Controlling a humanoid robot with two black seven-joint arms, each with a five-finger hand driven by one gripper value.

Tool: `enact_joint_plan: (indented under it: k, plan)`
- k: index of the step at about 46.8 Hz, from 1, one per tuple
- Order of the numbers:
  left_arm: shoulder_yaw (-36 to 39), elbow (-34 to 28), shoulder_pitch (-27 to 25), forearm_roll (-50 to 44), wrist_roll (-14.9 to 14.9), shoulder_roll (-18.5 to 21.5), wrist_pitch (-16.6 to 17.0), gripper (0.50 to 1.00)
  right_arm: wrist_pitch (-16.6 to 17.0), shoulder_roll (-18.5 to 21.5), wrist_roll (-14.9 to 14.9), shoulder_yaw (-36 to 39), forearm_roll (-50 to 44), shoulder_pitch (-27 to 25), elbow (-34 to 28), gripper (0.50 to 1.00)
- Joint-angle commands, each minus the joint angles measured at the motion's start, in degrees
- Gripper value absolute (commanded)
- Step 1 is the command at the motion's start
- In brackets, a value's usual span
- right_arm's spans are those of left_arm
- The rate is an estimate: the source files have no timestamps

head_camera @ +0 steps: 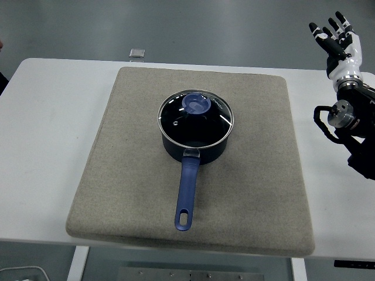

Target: Lift the pot lid and place it to the right of the pot.

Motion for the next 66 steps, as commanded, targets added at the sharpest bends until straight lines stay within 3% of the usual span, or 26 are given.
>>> enact_joint_plan:
  k: [1, 66]
  plan:
    - [-0.35, 0.24, -0.12, -0.09, 0.00, 0.00, 0.39, 1.000, 0.00, -0.10, 0.01, 0.02, 0.00, -0.01, 0.00, 0.909]
    - [-0.35, 0.24, 0.32, -0.09, -0.09, 0.00, 0.65, 1.000, -0.70, -0.45, 0.19, 0.10, 0.35, 0.08, 0.00, 0.909]
